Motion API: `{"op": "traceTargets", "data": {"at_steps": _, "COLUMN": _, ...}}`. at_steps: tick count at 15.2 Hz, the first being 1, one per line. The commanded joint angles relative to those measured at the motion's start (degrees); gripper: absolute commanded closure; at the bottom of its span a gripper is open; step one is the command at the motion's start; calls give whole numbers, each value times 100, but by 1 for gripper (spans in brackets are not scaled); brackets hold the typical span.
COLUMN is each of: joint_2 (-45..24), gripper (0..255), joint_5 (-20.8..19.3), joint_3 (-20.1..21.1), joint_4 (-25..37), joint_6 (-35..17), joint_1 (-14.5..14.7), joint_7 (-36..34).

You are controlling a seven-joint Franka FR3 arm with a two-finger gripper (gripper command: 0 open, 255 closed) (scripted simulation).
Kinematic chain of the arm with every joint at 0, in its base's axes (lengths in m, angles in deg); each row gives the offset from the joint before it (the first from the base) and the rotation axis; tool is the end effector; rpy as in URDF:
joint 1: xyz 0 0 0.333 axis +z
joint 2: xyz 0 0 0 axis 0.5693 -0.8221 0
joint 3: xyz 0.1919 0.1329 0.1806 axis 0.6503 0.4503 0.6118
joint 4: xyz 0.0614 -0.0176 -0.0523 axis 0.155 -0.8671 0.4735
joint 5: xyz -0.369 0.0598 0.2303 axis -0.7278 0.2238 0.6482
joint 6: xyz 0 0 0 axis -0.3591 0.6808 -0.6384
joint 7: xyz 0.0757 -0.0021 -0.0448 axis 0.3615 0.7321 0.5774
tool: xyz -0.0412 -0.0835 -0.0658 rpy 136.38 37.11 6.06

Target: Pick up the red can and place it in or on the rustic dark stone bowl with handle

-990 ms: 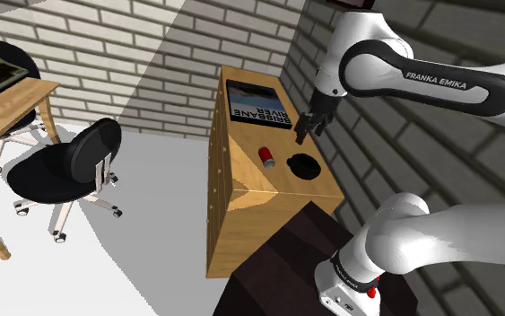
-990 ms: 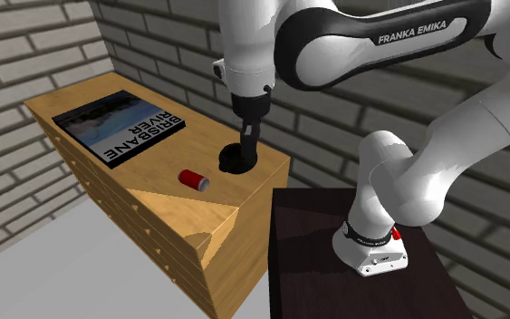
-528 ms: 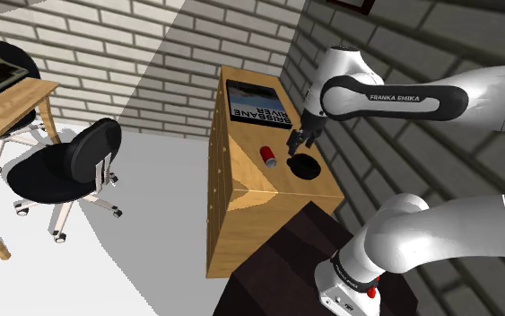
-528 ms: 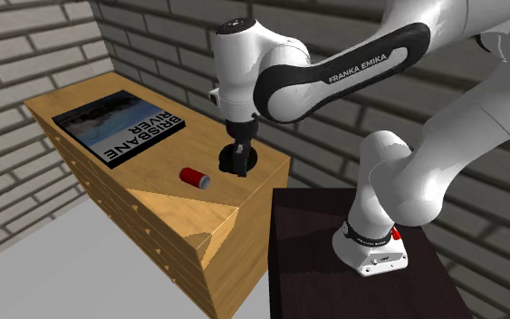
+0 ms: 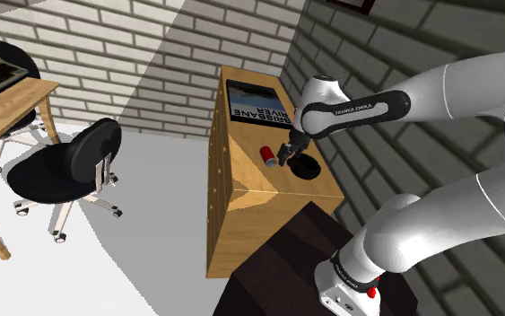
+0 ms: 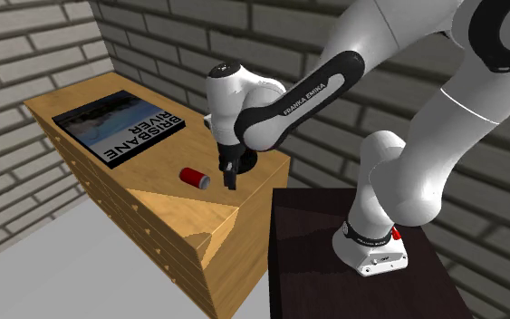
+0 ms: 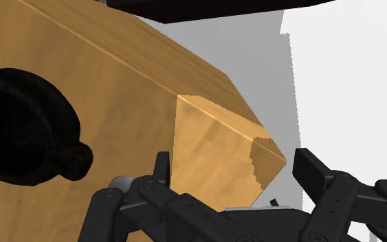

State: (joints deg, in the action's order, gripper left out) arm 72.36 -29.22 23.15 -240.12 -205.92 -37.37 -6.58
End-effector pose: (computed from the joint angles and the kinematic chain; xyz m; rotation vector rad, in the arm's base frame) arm 0.4264 -0.1203 0.2978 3.0795 -0.1573 -0.0079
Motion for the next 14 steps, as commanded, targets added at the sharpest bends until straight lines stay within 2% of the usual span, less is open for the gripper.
{"op": "traceTargets", "data": {"at_steps": 1, "joint_2": -394, "gripper": 0, "joint_5": 28, "joint_3": -148, "joint_4": -32, "joint_6": -461, "joint_1": -18, "joint_7": 164}}
{"op": "traceTargets", "data": {"at_steps": 4, "joint_2": -1116, "gripper": 0, "joint_5": 212, "joint_3": -345, "joint_4": 54, "joint_6": -1112, "joint_1": 3, "joint_7": 464}}
{"op": "traceTargets", "data": {"at_steps": 7, "joint_2": -1887, "gripper": 0, "joint_5": 589, "joint_3": -483, "joint_4": 222, "joint_6": -1711, "joint_1": 27, "joint_7": 885}}
{"op": "traceTargets", "data": {"at_steps": 14, "joint_2": -2587, "gripper": 0, "joint_5": 1017, "joint_3": -436, "joint_4": 256, "joint_6": -2351, "joint_1": -2, "joint_7": 1223}}
